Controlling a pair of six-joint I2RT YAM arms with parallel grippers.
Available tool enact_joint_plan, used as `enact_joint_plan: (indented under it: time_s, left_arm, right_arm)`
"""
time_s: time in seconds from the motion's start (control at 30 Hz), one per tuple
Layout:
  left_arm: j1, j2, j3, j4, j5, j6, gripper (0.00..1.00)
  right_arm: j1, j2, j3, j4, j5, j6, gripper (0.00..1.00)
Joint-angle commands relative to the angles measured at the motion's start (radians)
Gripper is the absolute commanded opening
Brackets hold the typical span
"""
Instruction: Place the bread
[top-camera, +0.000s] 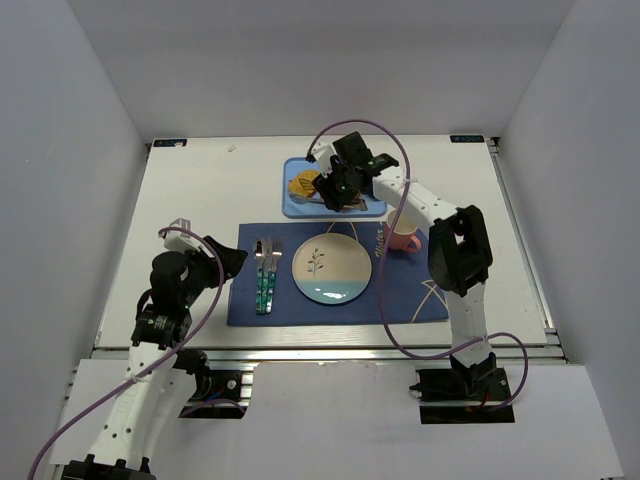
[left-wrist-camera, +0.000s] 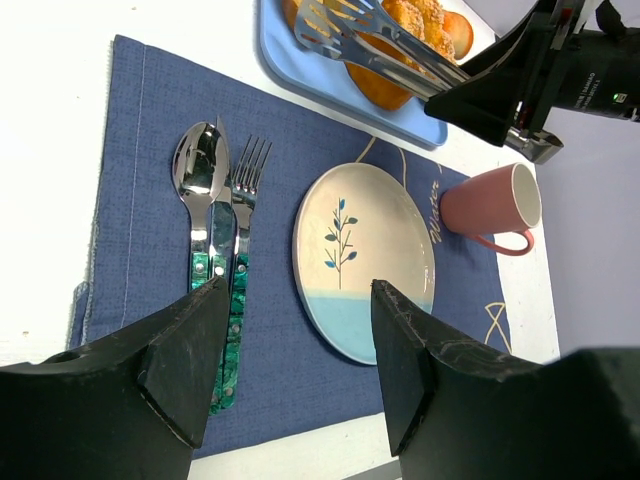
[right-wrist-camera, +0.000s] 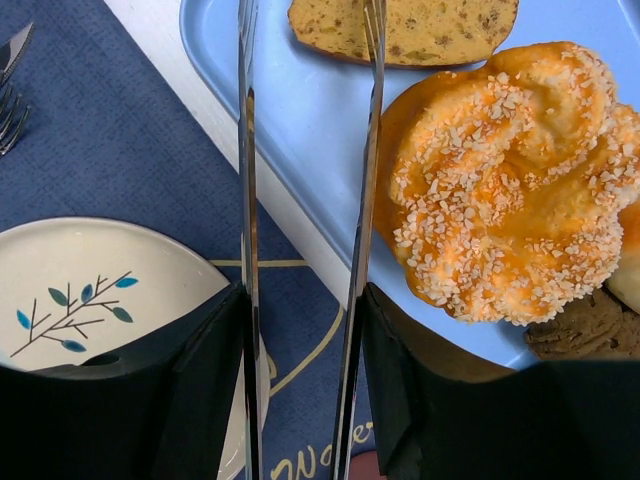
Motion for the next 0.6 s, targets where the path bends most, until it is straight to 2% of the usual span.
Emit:
enact_joint_plan:
  time_s: [0.0,0.27,0.43,0.57]
  left_arm:
    - [0.004,-0.010,0.031,-0.007,-0.015,0.013,0.68]
    - [0.004,-0.003,0.028,0.002,-0.012,0.013,0.69]
    - [0.004,-0.006,0.032,-0.007,-0.018,0.016,0.69]
    - [0.004,-0.013,0.032,-0.015,-0.023,0.018,0.69]
  right_arm:
    - [0.011,-0.012,0.049,0.056,0.026,-0.006,0.54]
    - [0.035,-0.006,-0.008,0.085,0.088,-0.043,0.48]
    - [0.052,-0.002,-0.034,0.088,0.111,-0.062,0.36]
    - [0.054,-0.015,-0.059,0.087,0.109,-0.068,0.32]
